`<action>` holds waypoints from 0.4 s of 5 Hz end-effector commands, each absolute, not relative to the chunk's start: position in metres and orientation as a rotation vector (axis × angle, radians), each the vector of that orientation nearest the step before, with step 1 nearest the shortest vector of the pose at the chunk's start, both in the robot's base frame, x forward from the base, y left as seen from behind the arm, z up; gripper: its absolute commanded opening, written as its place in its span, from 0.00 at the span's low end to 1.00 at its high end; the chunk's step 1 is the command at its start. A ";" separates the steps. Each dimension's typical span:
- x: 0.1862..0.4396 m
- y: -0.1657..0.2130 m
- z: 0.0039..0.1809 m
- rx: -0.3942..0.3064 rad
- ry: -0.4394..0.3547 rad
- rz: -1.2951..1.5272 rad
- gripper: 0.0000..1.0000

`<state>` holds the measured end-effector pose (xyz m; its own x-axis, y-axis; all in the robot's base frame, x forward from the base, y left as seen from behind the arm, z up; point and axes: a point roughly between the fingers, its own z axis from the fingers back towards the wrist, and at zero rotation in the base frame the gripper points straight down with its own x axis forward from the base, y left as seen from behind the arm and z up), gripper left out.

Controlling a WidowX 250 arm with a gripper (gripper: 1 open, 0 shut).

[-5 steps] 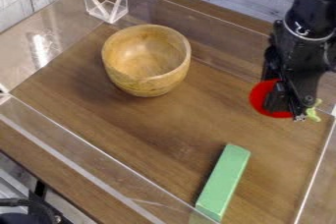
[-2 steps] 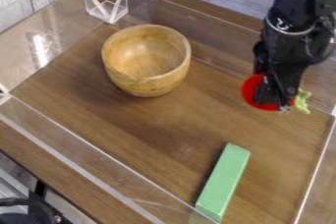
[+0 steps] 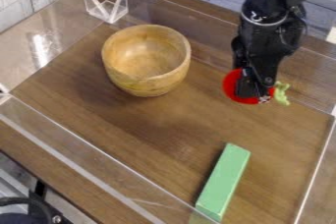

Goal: Move the red object to the left side of the table

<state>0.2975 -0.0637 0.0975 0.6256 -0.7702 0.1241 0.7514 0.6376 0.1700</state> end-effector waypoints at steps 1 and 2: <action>0.286 -0.062 0.116 0.120 -0.253 -0.804 0.00; 0.274 -0.068 0.117 0.117 -0.258 -0.745 0.00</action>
